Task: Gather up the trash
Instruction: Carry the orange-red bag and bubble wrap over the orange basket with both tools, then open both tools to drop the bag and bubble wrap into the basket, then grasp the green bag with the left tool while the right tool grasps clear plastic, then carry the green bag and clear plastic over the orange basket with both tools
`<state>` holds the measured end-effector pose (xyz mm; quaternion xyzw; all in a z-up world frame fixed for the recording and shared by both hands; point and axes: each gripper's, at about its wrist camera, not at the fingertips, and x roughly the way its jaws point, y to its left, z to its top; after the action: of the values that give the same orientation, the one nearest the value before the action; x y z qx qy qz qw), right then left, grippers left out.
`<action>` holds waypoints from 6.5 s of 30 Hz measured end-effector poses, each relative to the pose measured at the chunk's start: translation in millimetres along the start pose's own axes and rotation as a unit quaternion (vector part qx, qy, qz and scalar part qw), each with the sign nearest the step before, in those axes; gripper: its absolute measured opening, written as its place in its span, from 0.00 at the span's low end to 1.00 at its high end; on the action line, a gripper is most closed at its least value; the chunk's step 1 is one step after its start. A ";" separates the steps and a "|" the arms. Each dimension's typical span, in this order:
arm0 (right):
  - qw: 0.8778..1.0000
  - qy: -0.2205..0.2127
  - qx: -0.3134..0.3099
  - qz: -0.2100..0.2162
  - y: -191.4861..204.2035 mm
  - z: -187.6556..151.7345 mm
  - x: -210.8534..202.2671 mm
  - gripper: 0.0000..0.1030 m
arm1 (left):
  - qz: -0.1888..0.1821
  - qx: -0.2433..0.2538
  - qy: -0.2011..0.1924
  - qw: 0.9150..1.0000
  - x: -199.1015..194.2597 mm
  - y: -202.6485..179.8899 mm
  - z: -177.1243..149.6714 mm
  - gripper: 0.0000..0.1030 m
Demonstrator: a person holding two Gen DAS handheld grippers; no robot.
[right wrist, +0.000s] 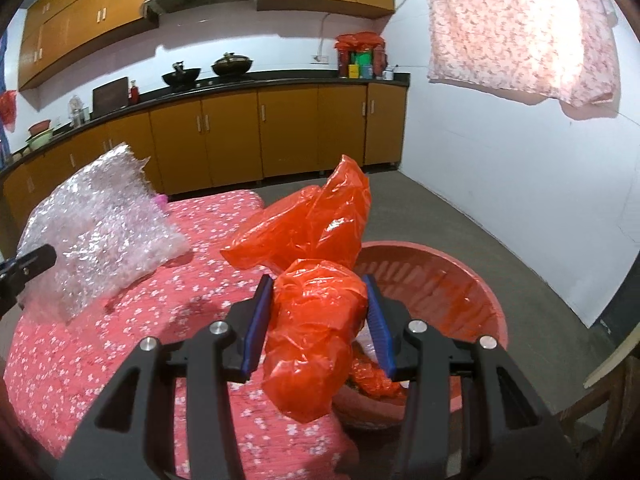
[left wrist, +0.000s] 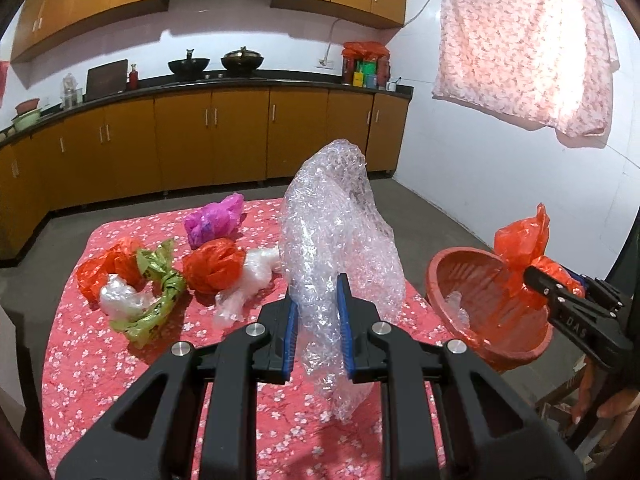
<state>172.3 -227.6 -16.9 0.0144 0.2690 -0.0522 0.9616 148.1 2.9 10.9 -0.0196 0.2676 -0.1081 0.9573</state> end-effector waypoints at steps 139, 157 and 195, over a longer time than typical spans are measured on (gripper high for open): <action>0.986 0.103 -0.062 0.114 213.5 36.4 212.5 0.70 | 0.104 -0.044 -0.029 0.993 16.6 142.0 19.7 0.02; 0.981 0.118 -0.096 0.120 188.1 23.6 192.9 0.04 | 0.098 -0.025 -0.025 0.995 11.1 127.8 18.2 0.02; 0.998 0.029 -0.024 -0.041 -10.7 21.5 67.3 0.04 | -0.012 0.038 -0.012 0.999 33.0 -9.9 21.0 0.02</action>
<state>239.4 -245.6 -33.4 -0.0185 0.2980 -0.0844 0.9506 184.5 -14.3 13.0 0.0127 0.2513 -0.1298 0.9591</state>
